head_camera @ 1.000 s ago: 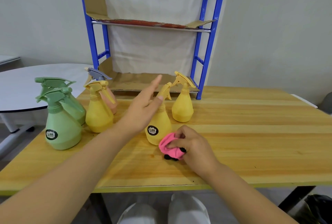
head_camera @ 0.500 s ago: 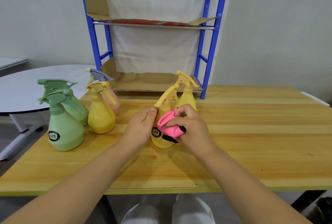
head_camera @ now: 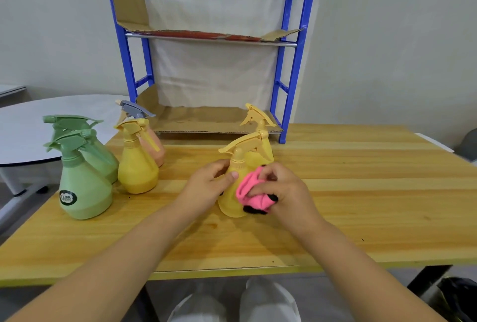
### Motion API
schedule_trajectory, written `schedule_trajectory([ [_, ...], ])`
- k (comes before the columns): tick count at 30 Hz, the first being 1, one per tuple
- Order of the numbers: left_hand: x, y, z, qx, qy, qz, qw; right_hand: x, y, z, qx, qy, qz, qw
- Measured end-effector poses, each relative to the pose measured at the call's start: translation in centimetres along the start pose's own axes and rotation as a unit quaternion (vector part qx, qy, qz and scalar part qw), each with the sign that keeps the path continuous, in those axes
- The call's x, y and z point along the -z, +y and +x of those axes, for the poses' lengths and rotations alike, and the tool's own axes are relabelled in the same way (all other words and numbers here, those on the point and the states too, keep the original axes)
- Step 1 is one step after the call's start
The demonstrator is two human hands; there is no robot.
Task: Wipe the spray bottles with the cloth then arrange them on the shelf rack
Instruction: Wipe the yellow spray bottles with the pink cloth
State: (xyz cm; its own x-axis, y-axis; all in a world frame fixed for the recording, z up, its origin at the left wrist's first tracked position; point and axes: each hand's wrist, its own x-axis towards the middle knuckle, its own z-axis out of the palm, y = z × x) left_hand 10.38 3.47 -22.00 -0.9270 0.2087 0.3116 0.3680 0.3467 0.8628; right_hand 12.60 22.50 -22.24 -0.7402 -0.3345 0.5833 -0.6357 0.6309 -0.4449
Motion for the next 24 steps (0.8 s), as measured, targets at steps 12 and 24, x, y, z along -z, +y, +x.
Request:
schedule_trajectory([
  [12, 0.2, 0.9, -0.3, 0.008, -0.043, -0.046, 0.998, -1.6, 0.2, -1.3, -0.014, 0.031, -0.006, 0.999],
  [24, -0.6, 1.1, 0.4, 0.041, 0.127, 0.027, 0.991, -0.5, 1.1, -3.8, 0.008, -0.026, -0.028, 0.999],
])
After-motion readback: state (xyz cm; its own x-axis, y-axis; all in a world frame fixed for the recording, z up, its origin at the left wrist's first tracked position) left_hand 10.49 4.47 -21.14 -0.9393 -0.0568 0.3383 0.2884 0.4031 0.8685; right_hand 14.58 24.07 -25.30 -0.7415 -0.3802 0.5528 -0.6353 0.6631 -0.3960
